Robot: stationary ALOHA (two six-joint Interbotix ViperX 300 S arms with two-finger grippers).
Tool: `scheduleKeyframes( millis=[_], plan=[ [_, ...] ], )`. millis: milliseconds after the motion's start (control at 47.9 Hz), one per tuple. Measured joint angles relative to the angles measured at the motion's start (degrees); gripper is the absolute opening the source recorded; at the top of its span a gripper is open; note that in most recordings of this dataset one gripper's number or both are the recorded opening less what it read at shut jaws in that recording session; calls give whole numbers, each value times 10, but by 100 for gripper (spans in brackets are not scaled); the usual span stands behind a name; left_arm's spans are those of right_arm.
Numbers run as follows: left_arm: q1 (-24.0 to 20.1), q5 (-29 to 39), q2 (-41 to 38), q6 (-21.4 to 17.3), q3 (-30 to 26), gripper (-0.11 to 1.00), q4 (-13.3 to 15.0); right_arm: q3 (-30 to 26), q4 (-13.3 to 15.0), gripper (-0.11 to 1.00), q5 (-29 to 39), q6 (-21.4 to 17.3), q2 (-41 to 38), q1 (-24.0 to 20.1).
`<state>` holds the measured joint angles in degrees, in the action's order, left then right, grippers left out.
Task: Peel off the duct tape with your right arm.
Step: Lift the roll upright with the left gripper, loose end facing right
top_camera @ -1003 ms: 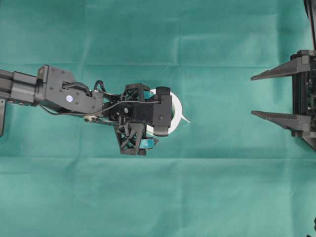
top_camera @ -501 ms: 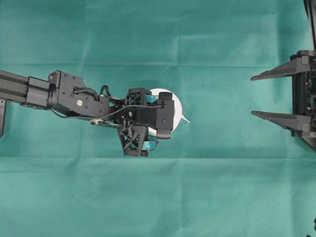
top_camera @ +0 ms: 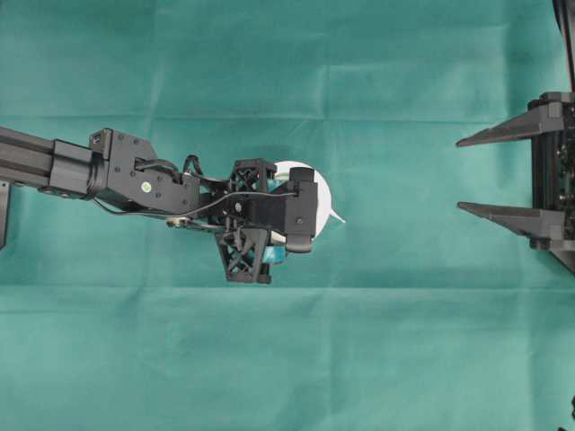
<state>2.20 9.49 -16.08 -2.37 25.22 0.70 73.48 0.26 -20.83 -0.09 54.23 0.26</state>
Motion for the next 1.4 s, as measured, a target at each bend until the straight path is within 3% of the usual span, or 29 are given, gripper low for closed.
scheduleKeyframes(
  millis=[125,668,856,1191,1400],
  plan=[
    [0,13,0,3,-5,22,0,1,0,76,0,0,0,0],
    [9,76,30,-27,-35,22,1,3,0,76,0,0,0,0],
    [9,120,58,-29,-59,22,0,4,0,76,0,0,0,0],
    [9,191,122,-77,-96,22,-1,4,0,76,0,-1,1,0],
    [9,234,144,-82,-123,22,-1,4,0,76,0,-10,1,0]
  ],
)
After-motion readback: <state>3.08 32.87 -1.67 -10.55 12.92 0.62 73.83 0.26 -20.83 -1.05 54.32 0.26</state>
